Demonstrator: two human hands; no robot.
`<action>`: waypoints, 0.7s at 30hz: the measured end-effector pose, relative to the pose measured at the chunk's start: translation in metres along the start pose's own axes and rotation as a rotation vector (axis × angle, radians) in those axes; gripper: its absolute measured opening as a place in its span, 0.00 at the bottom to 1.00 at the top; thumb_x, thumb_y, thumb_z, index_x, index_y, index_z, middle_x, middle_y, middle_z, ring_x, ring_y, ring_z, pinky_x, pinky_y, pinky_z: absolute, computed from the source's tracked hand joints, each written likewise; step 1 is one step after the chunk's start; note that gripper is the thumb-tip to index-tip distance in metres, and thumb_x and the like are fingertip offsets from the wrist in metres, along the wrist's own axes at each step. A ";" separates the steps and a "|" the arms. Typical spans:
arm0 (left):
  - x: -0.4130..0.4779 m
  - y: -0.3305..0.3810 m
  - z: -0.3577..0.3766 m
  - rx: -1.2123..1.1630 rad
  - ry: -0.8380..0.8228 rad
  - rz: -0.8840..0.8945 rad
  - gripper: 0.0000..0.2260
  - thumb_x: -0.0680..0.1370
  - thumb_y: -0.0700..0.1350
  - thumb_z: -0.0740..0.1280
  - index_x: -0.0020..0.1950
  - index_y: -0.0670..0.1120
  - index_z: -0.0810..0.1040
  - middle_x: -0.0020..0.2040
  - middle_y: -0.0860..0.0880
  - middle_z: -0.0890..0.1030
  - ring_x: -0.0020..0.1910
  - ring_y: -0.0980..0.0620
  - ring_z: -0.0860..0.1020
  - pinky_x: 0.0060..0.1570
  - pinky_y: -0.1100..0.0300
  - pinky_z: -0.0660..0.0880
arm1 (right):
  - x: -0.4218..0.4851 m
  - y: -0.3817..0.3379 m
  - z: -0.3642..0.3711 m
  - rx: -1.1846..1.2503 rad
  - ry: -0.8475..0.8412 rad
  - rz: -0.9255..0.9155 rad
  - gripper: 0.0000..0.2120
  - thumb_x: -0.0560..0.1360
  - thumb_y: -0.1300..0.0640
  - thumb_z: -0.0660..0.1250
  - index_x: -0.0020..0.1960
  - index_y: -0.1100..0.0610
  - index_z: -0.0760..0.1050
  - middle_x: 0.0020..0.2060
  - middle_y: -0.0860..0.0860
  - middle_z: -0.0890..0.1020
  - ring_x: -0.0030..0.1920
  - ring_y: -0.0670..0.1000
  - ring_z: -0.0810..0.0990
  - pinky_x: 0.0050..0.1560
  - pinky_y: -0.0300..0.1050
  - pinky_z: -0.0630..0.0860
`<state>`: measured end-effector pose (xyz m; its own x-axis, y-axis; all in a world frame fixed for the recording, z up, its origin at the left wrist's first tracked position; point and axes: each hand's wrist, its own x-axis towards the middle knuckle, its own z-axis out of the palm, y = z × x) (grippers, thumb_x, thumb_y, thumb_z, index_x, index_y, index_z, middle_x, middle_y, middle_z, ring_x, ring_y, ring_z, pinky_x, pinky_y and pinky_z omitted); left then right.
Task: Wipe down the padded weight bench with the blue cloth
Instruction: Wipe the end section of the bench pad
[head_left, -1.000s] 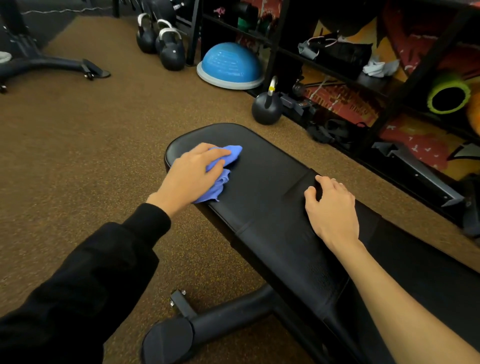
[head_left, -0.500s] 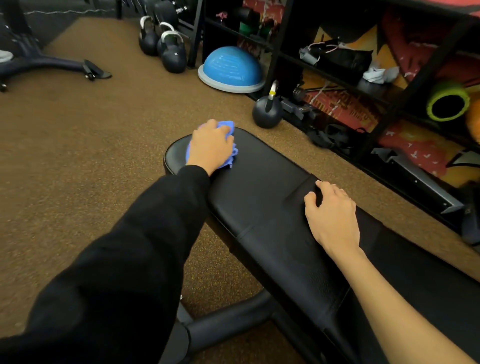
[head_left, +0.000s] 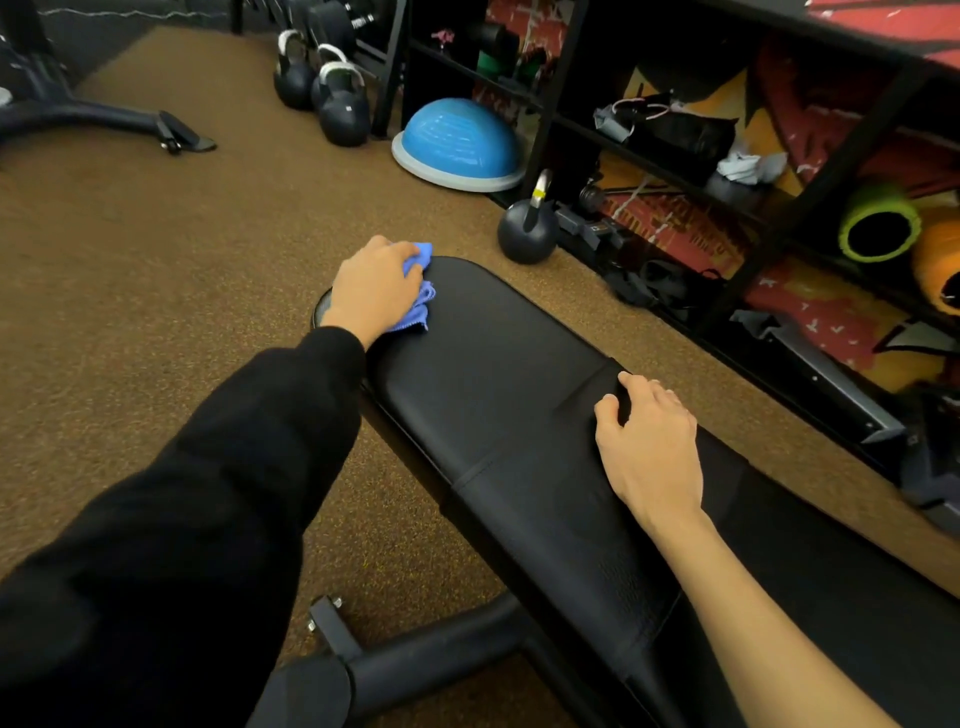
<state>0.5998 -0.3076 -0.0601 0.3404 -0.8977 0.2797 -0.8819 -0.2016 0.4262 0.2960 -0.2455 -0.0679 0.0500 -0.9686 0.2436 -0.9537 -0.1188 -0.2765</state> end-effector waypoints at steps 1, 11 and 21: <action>0.009 0.004 0.003 0.013 -0.012 -0.022 0.17 0.81 0.48 0.56 0.68 0.47 0.73 0.63 0.41 0.73 0.59 0.40 0.74 0.57 0.51 0.69 | 0.000 0.000 0.000 -0.003 0.002 -0.002 0.21 0.79 0.49 0.54 0.69 0.55 0.68 0.67 0.56 0.73 0.71 0.57 0.65 0.72 0.55 0.59; 0.024 0.098 0.041 0.095 -0.203 0.284 0.18 0.81 0.54 0.54 0.61 0.49 0.79 0.60 0.44 0.76 0.57 0.44 0.75 0.52 0.54 0.70 | 0.002 0.002 0.000 0.004 -0.002 0.000 0.21 0.78 0.49 0.54 0.69 0.54 0.68 0.67 0.55 0.72 0.71 0.56 0.65 0.72 0.54 0.59; -0.040 0.039 0.006 -0.063 -0.202 0.463 0.15 0.81 0.55 0.57 0.68 0.60 0.72 0.68 0.53 0.71 0.61 0.50 0.74 0.55 0.56 0.71 | 0.002 0.003 0.002 -0.005 0.000 -0.007 0.22 0.78 0.48 0.53 0.69 0.54 0.68 0.66 0.55 0.73 0.70 0.56 0.66 0.71 0.55 0.60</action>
<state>0.5499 -0.2819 -0.0594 -0.1573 -0.9465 0.2818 -0.9018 0.2540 0.3496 0.2941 -0.2480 -0.0697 0.0564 -0.9677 0.2459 -0.9548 -0.1242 -0.2700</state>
